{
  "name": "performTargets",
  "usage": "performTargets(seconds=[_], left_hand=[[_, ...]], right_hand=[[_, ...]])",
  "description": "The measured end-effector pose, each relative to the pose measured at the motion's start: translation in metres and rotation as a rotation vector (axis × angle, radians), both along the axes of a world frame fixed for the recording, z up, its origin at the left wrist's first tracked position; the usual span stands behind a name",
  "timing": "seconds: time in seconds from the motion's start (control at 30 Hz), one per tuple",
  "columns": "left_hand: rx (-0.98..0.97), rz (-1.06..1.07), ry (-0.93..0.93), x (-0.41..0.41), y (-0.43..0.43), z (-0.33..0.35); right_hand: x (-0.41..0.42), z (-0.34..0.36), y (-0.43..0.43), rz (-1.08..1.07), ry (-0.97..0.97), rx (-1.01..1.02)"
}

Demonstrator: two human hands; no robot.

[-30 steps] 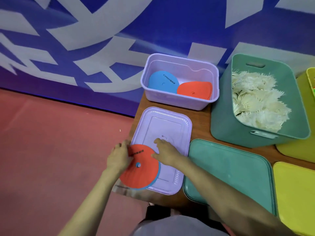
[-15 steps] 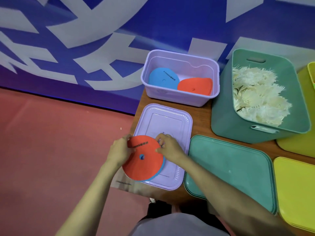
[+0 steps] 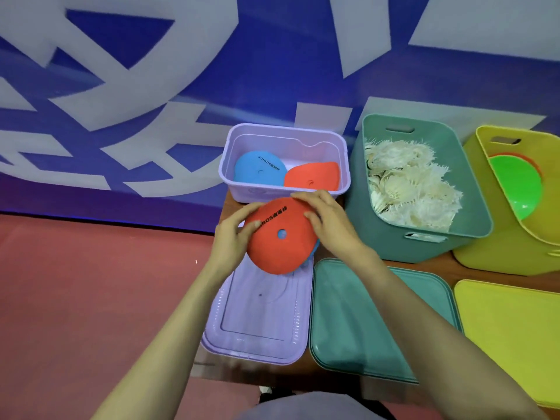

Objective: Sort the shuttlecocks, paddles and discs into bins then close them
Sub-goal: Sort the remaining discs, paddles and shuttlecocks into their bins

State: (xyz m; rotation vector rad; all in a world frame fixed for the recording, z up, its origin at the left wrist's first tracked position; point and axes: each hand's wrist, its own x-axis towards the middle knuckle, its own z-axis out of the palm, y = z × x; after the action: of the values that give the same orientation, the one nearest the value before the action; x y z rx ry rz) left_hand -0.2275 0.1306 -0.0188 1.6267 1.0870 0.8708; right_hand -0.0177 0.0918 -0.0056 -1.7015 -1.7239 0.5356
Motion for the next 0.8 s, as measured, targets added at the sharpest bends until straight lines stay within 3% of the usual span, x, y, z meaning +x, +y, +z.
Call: performTargets(seconds=[0.13, 0.3, 0.43, 0.63, 0.8], left_hand=[[-0.001, -0.017, 0.063, 0.013, 0.018, 0.010], [-0.096, -0.154, 0.026, 0.028, 0.041, 0.040], [-0.060, -0.118, -0.001, 0.041, 0.063, 0.063], [0.154, -0.018, 0.169, 0.054, 0.109, 0.071], [0.347, 0.108, 0.408, 0.055, 0.150, 0.057]], right_hand=[[0.018, 0.015, 0.011, -0.011, -0.102, 0.081], [0.035, 0.042, 0.037, -0.059, -0.071, 0.107], [0.045, 0.064, 0.061, -0.080, -0.045, 0.081], [0.061, 0.081, 0.090, -0.111, -0.040, 0.118], [0.084, 0.072, 0.121, -0.129, -0.212, 0.046]])
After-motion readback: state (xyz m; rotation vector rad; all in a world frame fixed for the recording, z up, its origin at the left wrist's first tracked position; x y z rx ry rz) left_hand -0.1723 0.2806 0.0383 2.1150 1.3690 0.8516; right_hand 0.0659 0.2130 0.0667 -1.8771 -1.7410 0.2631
